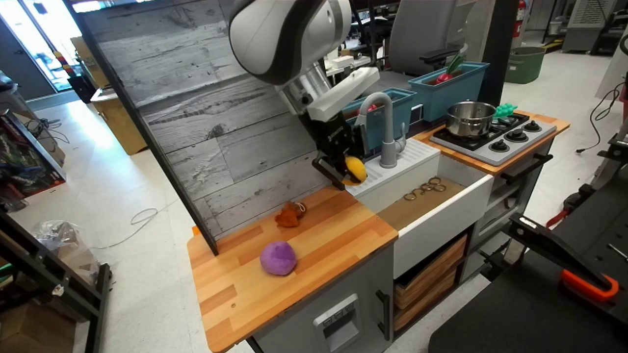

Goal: Put the yellow plushie in the pot

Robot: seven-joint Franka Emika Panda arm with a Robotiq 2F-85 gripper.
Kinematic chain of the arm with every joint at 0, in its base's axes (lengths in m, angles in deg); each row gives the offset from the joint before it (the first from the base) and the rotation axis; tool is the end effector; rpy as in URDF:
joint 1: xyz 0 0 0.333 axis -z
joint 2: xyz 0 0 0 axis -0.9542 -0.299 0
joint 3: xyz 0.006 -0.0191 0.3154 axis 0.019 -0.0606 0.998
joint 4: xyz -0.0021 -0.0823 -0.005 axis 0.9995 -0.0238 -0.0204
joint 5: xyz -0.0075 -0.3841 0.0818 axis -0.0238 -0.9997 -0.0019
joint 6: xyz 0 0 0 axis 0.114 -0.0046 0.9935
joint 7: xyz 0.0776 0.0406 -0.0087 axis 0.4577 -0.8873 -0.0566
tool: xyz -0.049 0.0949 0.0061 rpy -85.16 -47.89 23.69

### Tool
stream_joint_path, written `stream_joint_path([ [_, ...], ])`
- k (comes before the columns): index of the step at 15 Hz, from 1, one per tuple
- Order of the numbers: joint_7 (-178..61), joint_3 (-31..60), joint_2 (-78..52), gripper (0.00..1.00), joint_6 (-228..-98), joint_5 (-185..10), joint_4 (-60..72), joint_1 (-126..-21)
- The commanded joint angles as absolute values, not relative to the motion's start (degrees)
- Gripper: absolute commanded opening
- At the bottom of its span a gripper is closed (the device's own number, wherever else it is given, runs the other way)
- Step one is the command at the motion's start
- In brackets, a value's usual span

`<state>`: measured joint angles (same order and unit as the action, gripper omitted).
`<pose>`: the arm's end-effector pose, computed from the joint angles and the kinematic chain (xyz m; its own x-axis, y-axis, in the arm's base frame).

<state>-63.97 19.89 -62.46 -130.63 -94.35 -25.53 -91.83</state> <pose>0.6743 0.2301 0.0854 0.8979 0.1777 -0.4028 0.2729 -0.9426 0.1924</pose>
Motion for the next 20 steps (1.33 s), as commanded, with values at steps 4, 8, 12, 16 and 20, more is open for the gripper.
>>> stream_joint_path([
  [4, -62.9, 19.8, -52.7, 0.05, -132.2, -95.0, -6.6, -90.0],
  [8, -63.5, 20.2, -47.3, 0.05, -138.3, -93.8, 1.5, -87.2],
  [12, -61.9, 20.9, -38.5, 0.05, -148.8, -89.8, 11.9, -81.2],
  [16, -58.1, 21.1, -31.1, 0.05, -155.4, -83.1, 19.6, -74.7],
  [20, -54.0, 21.1, -25.6, 0.05, -158.4, -76.2, 24.6, -69.3],
])
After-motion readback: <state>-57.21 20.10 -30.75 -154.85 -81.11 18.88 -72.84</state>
